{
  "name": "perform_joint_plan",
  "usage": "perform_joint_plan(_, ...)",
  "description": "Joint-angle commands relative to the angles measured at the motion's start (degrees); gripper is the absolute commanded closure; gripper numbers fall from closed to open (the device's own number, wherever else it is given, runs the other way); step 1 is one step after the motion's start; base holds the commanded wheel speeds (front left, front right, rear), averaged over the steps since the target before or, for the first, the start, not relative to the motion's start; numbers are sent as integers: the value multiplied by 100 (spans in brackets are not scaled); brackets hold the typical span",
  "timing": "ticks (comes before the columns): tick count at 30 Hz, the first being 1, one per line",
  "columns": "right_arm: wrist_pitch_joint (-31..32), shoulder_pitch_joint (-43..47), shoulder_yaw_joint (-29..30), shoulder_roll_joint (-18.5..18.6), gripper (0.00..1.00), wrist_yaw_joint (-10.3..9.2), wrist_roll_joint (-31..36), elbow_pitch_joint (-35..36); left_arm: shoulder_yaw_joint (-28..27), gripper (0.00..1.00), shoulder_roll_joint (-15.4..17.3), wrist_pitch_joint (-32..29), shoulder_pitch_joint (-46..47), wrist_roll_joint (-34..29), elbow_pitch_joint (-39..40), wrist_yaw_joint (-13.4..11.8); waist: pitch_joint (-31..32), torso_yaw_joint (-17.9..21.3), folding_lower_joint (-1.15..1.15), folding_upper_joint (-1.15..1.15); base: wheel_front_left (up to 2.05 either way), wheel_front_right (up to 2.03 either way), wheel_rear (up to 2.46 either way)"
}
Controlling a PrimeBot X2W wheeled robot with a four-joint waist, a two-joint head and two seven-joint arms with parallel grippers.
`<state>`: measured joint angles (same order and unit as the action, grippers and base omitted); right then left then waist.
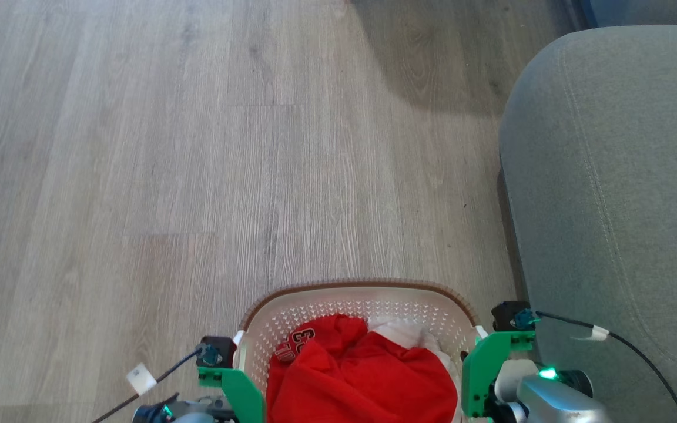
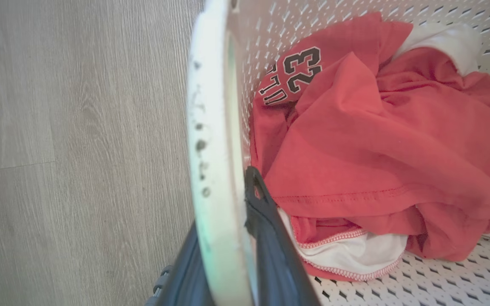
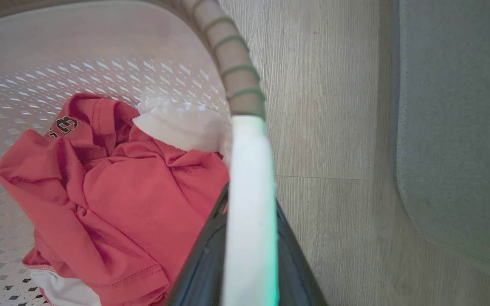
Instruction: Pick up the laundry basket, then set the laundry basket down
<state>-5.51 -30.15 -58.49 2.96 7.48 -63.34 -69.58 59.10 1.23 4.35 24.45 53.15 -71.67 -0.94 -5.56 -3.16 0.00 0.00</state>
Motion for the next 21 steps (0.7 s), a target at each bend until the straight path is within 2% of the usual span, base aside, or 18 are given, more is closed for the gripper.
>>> perform_joint_plan(1, -93, -148, -110, -8, 100, 1, -44, 81, -46, 100, 165, 71, 113, 28, -58, -15, -10, 5, 0, 0, 0, 0, 0)
perform_joint_plan(11, -202, -386, -313, -8, 100, 1, -203, 36, -18, 100, 165, 158, 279, 92, -61, -35, -239, 12, 0, 0, 0, 0, 0)
perform_joint_plan(21, -419, -1095, -435, -8, 100, 1, -251, -88, -13, 100, 165, 383, 899, 82, -82, -63, -1003, 13, 0, 0, 0, 0, 0)
